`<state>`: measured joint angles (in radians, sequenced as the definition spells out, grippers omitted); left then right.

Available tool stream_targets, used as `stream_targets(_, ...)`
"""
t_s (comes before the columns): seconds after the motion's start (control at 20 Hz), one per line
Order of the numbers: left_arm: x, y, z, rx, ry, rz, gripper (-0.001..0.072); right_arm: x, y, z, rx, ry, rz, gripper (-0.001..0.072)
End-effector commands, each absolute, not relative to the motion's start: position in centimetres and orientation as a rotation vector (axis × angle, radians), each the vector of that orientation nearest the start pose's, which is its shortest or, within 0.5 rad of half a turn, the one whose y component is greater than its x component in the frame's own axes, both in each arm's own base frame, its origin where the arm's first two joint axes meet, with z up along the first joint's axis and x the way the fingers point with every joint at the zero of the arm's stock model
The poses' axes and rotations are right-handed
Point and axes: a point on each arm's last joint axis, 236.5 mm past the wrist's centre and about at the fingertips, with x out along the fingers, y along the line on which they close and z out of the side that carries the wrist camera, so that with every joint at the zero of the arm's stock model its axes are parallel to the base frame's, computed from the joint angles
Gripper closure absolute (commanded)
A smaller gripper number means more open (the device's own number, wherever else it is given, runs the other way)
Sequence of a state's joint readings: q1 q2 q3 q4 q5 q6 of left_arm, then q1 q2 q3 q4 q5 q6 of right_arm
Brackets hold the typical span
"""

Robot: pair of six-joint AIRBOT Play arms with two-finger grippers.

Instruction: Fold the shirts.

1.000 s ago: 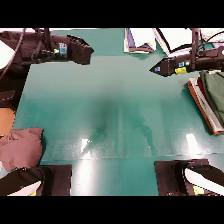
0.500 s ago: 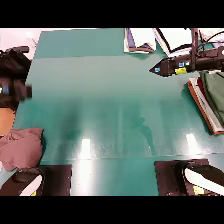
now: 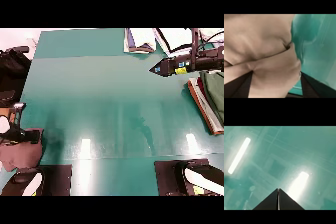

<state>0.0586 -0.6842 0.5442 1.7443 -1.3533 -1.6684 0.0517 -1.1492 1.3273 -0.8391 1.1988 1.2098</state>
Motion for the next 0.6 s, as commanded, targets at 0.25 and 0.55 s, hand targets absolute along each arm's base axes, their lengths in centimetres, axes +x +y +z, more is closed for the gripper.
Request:
stream_targets(0.25,19.7,5.5,-0.6,0.001,1.381,0.264,0.0683,38.2,16.7,18.1,0.243,0.846,0.689,0.0695)
stream_targets(0.55,27.5,0.0,22.3,0.045,0.816,0.048,0.0685,38.3,16.4,27.3,0.179,0.613,0.689,0.0696)
